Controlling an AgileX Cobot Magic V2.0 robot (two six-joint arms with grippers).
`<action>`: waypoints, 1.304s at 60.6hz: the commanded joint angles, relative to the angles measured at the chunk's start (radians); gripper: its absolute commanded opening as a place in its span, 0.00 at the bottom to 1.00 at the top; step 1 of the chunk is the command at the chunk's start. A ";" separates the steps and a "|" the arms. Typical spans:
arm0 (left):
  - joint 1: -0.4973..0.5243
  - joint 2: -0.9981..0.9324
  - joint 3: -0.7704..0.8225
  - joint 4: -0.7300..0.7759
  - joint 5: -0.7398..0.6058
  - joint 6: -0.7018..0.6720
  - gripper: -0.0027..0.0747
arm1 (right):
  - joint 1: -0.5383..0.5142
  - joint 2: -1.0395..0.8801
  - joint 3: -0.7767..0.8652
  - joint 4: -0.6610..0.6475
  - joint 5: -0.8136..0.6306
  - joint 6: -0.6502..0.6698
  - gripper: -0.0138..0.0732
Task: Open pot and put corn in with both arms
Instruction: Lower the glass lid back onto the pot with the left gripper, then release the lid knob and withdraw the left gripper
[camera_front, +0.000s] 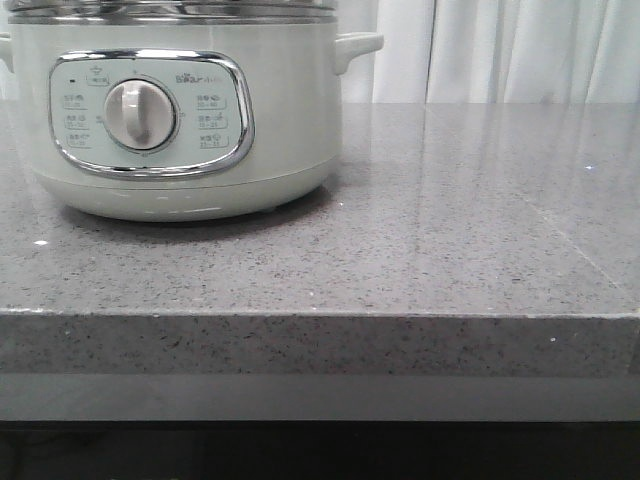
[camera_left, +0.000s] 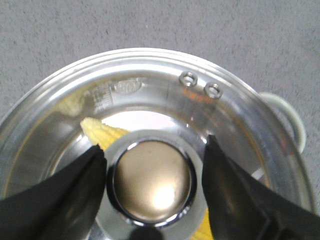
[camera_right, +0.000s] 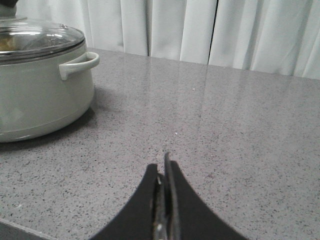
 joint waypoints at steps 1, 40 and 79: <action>-0.008 -0.053 -0.037 -0.024 -0.075 -0.001 0.63 | -0.004 0.008 -0.027 -0.002 -0.080 -0.010 0.08; -0.008 -0.322 0.047 0.022 -0.059 -0.001 0.25 | -0.004 0.008 -0.027 -0.002 -0.121 -0.009 0.08; -0.008 -1.103 0.960 0.022 -0.519 -0.001 0.01 | -0.004 0.008 -0.027 -0.002 -0.115 -0.009 0.08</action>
